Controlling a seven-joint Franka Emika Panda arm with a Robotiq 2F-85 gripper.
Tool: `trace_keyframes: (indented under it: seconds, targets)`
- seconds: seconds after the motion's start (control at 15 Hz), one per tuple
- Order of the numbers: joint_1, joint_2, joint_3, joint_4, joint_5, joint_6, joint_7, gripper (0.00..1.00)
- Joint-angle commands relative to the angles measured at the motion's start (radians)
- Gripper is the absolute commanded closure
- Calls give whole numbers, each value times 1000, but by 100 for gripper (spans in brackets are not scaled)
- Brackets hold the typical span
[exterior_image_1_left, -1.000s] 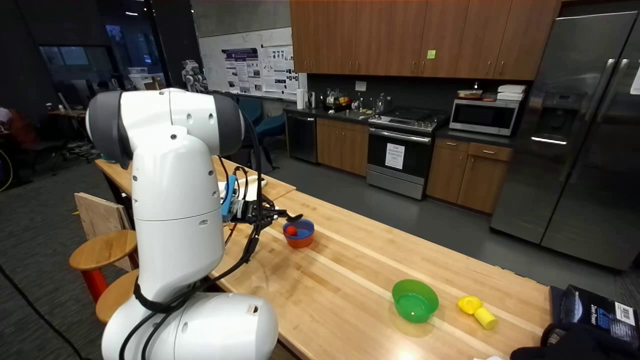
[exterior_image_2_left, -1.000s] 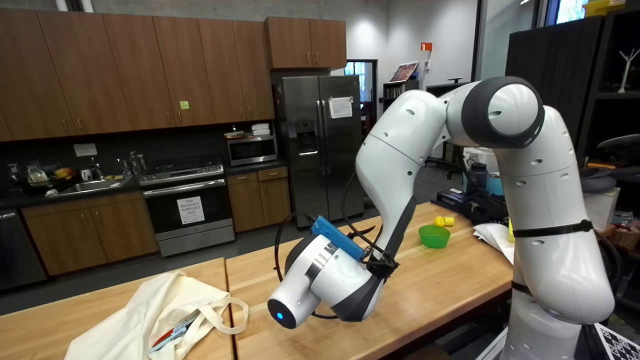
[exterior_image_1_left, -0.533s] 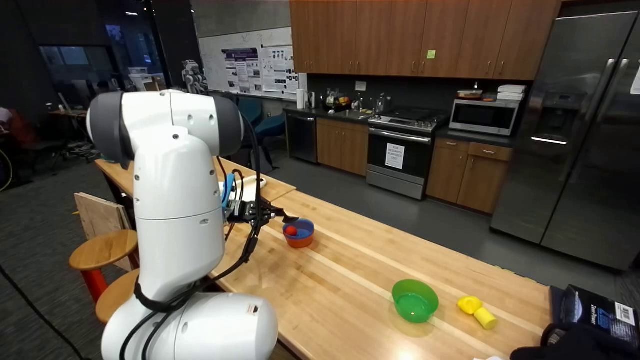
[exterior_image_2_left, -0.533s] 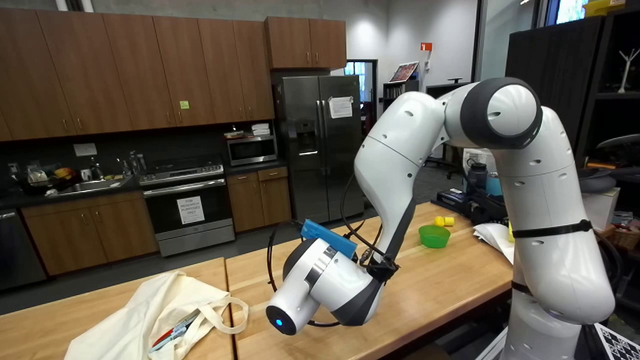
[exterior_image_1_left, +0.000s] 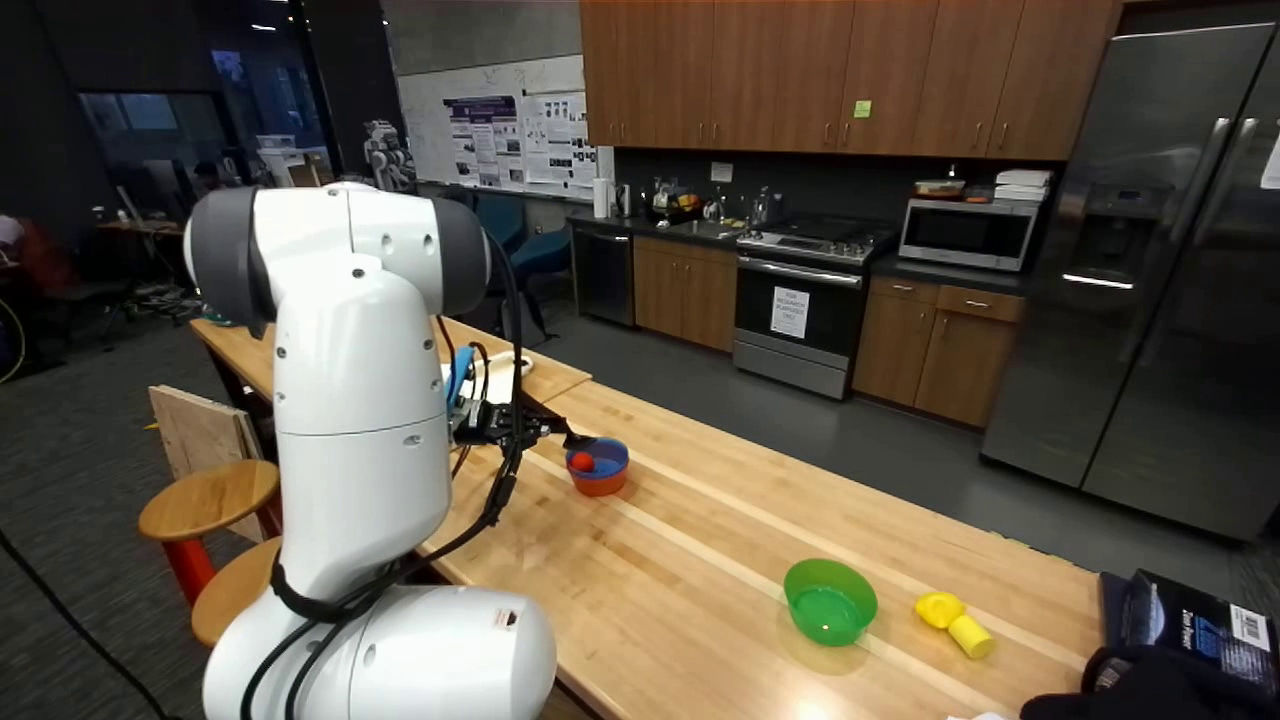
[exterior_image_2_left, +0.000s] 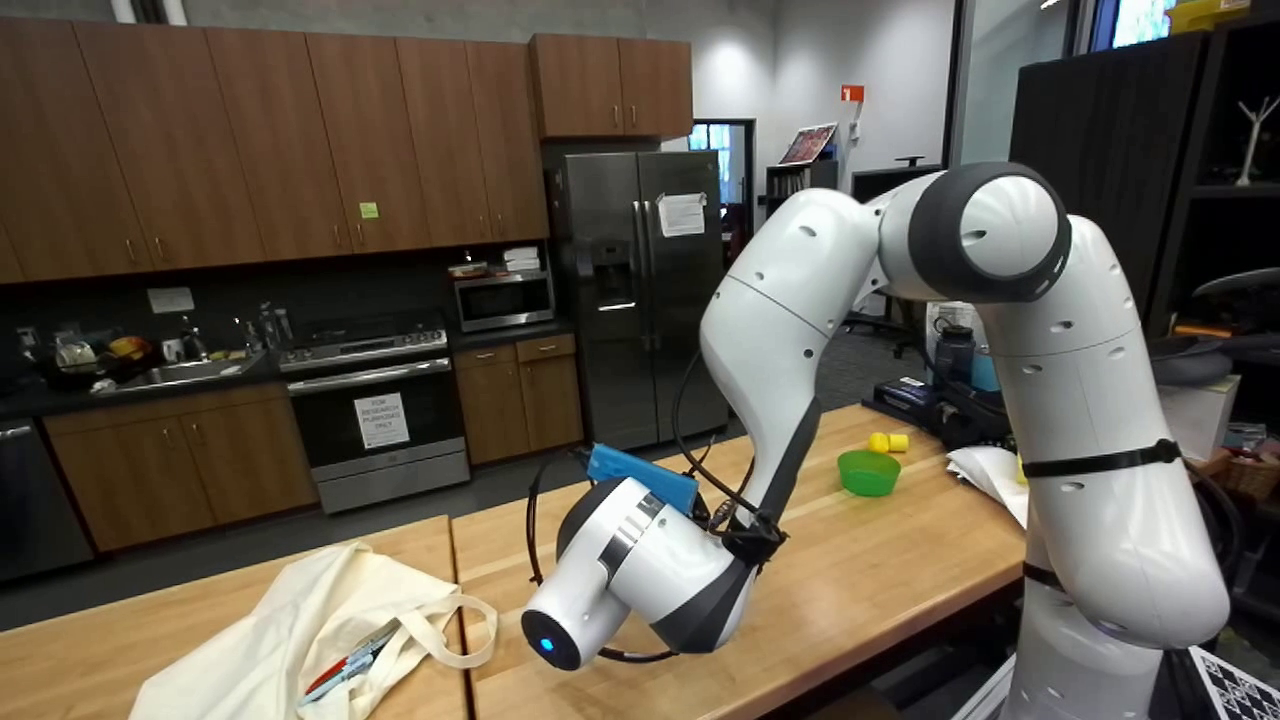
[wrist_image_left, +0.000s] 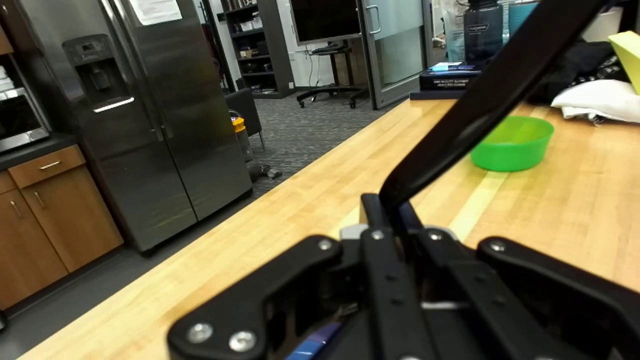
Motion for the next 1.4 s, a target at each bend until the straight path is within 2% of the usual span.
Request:
trace_keyframes:
  seconds: [0.0, 0.67, 1.33]
  targets:
    - [-4, 30, 1, 46, 33, -25, -65, 98]
    - [7, 108, -1, 133, 78, -99, -139, 98]
    - [8, 185, -8, 201, 69, -106, -185, 98]
